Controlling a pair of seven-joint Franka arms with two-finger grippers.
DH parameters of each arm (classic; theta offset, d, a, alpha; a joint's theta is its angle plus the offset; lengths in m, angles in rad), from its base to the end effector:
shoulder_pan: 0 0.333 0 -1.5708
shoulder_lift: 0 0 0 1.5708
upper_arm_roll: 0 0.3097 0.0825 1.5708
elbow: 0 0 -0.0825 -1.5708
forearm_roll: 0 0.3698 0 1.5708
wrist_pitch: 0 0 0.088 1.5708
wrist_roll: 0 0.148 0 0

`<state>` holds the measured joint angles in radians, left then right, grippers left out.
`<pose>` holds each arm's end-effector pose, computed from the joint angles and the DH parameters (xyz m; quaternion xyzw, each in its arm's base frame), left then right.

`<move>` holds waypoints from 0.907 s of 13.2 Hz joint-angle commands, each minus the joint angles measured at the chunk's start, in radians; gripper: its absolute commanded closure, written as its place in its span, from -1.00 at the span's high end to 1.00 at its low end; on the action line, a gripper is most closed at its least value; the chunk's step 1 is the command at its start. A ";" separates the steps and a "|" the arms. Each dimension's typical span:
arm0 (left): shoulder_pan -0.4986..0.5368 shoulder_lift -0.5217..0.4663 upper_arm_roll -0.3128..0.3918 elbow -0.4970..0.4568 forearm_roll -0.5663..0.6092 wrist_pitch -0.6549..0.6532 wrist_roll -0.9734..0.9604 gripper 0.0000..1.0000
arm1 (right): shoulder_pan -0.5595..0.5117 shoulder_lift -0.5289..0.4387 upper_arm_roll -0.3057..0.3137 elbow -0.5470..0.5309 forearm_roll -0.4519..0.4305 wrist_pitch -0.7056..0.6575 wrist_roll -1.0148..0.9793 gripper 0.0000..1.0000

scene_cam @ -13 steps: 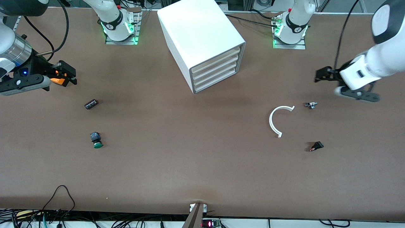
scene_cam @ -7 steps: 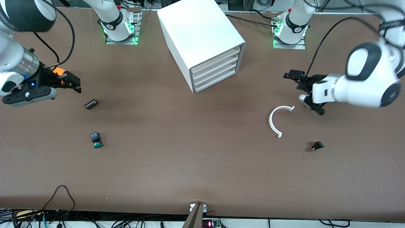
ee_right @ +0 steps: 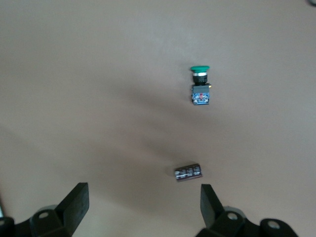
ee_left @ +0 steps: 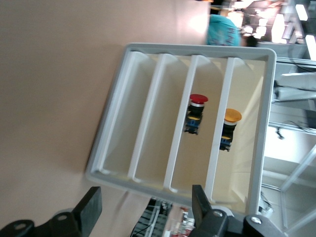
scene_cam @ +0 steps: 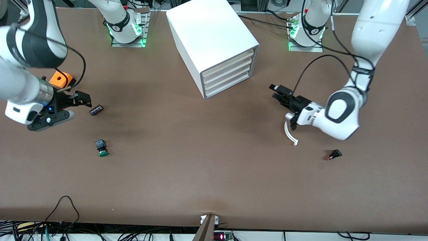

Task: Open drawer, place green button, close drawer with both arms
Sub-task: 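Grasp the green button with the right gripper while the left gripper pulls the drawer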

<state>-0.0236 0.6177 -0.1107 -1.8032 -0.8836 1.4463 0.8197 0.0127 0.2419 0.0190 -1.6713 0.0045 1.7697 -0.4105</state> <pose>0.5051 -0.1890 0.2060 0.7640 -0.2310 -0.2535 0.5466 0.5959 0.0188 0.4084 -0.9733 -0.2180 0.0695 0.0179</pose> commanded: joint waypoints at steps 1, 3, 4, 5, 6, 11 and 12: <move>-0.012 0.062 -0.049 -0.005 -0.054 0.043 0.078 0.43 | -0.042 0.045 0.004 -0.075 0.006 0.093 -0.100 1.00; -0.054 0.085 -0.092 -0.005 -0.061 0.104 0.085 0.30 | -0.054 0.065 0.004 -0.190 0.005 0.288 -0.122 1.00; -0.096 0.089 -0.098 -0.005 -0.070 0.121 0.085 0.21 | -0.054 0.092 0.004 -0.212 0.005 0.350 -0.148 1.00; -0.128 0.108 -0.098 -0.005 -0.105 0.124 0.085 0.19 | -0.054 0.124 0.004 -0.208 0.003 0.384 -0.184 1.00; -0.146 0.128 -0.098 -0.005 -0.126 0.137 0.091 0.17 | -0.054 0.160 0.004 -0.206 -0.004 0.440 -0.209 1.00; -0.196 0.197 -0.099 -0.004 -0.190 0.172 0.153 0.06 | -0.071 0.306 0.004 -0.173 -0.011 0.640 -0.324 1.00; -0.200 0.203 -0.103 -0.007 -0.216 0.172 0.154 0.04 | -0.074 0.330 0.003 -0.148 -0.012 0.649 -0.329 1.00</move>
<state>-0.2108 0.7997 -0.2141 -1.8094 -1.0468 1.6164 0.9363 -0.0407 0.5331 0.0124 -1.8697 0.0044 2.4064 -0.7047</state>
